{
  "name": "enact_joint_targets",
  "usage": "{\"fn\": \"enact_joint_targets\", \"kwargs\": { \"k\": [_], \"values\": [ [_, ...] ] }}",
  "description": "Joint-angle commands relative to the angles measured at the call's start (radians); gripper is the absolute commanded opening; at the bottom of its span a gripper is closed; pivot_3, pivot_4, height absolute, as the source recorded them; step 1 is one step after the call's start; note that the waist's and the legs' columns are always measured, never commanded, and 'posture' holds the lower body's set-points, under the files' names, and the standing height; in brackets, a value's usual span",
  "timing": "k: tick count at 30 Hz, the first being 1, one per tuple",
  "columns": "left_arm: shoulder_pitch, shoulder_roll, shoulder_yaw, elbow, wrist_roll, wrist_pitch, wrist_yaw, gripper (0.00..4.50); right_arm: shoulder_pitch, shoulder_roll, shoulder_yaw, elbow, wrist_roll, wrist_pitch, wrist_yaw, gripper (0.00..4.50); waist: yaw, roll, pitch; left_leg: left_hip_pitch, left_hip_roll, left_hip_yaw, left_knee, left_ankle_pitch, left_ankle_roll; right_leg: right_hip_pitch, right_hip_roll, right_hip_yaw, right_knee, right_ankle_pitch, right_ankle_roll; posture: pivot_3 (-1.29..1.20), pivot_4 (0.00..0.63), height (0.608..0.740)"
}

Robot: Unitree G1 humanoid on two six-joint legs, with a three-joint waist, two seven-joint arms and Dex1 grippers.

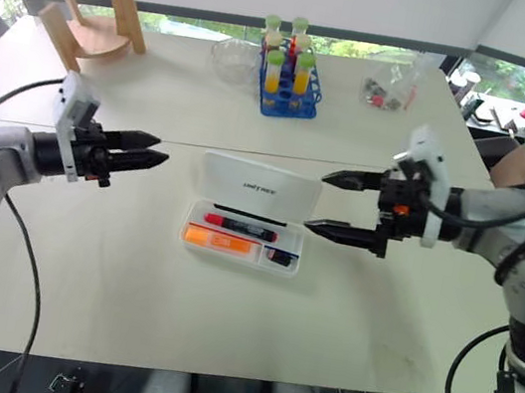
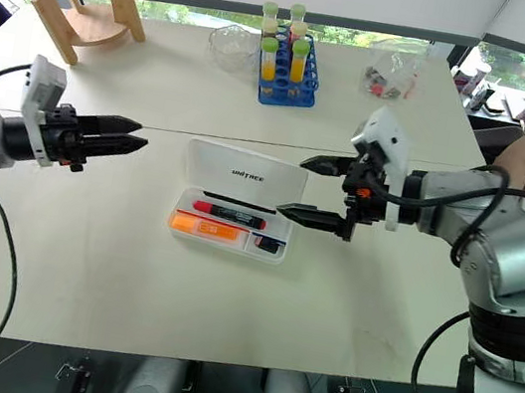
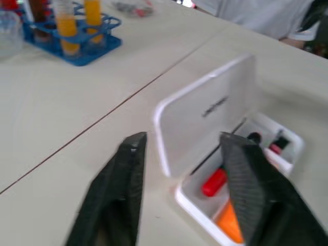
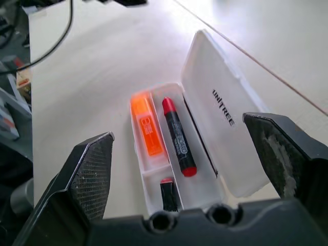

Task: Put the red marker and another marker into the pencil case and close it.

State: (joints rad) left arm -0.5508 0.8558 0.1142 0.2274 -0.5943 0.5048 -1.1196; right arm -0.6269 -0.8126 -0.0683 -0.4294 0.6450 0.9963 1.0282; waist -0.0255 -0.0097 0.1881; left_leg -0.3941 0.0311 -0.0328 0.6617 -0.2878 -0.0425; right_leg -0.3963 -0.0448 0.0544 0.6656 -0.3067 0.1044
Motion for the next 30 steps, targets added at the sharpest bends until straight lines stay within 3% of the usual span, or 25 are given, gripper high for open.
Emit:
{"fn": "enact_joint_targets", "kwargs": {
  "k": [1, 5, 8, 13, 20, 25, 30],
  "values": [
    [-0.145, -0.066, -0.065, 0.266, 0.130, -0.190, -0.077, 0.05, 0.040, -0.033, -0.100, -0.071, 0.090, 0.004, 0.009, 4.50, 0.011, 0.000, 0.000, 0.000, 0.000, 0.000, 0.000, 0.000, 0.000, -0.001, 0.000, 0.000, 0.000, 0.000, 0.000, 0.00, 0.150, 0.740],
    [-0.350, -0.205, -0.123, 0.653, 0.278, -0.428, -0.068, 0.05, 0.111, -0.088, -0.146, -0.123, 0.131, 0.003, -0.001, 4.50, 0.020, -0.001, 0.001, -0.003, -0.001, -0.001, 0.002, 0.000, 0.000, -0.001, 0.000, -0.002, 0.000, 0.000, 0.000, 0.00, 0.150, 0.740],
    [-0.436, -0.267, -0.122, 0.823, 0.339, -0.542, -0.060, 0.05, 0.124, -0.104, -0.151, -0.129, 0.137, -0.004, -0.033, 4.50, 0.014, -0.002, 0.000, -0.008, -0.001, -0.001, 0.005, 0.000, 0.000, -0.004, -0.001, -0.001, 0.000, 0.001, 0.003, 0.00, 0.150, 0.740],
    [-0.517, -0.375, -0.072, 0.933, 0.313, -0.499, -0.164, 0.05, 0.149, -0.128, -0.163, -0.141, 0.153, 0.000, -0.068, 4.50, 0.009, -0.002, 0.000, -0.014, -0.001, -0.001, 0.005, 0.000, 0.000, -0.011, 0.000, -0.001, 0.001, 0.002, 0.003, 0.00, 0.150, 0.740],
    [-0.486, -0.316, -0.113, 0.806, 0.294, -0.216, -0.478, 0.05, 0.174, -0.151, -0.172, -0.152, 0.175, -0.003, -0.102, 4.50, 0.005, -0.002, 0.000, -0.014, -0.001, -0.001, 0.005, 0.000, 0.000, -0.012, 0.000, -0.001, 0.002, 0.002, 0.003, 0.00, 0.150, 0.740],
    [-0.325, -0.250, -0.254, 0.477, 0.191, -0.059, -0.495, 0.05, 0.191, -0.160, -0.163, -0.150, 0.170, -0.018, -0.113, 4.50, 0.008, -0.001, 0.000, -0.014, 0.000, -0.002, 0.005, 0.000, 0.000, -0.012, -0.001, -0.001, 0.002, 0.002, 0.003, 0.00, 0.150, 0.740],
    [-0.180, -0.271, -0.331, 0.317, 0.267, -0.050, -0.461, 0.05, 0.189, -0.161, -0.144, -0.142, 0.163, -0.034, -0.121, 4.50, 0.014, -0.001, 0.000, -0.014, -0.001, -0.002, 0.006, 0.001, -0.001, -0.011, -0.001, -0.001, 0.002, 0.002, 0.003, 0.00, 0.150, 0.740]
  ]
}}
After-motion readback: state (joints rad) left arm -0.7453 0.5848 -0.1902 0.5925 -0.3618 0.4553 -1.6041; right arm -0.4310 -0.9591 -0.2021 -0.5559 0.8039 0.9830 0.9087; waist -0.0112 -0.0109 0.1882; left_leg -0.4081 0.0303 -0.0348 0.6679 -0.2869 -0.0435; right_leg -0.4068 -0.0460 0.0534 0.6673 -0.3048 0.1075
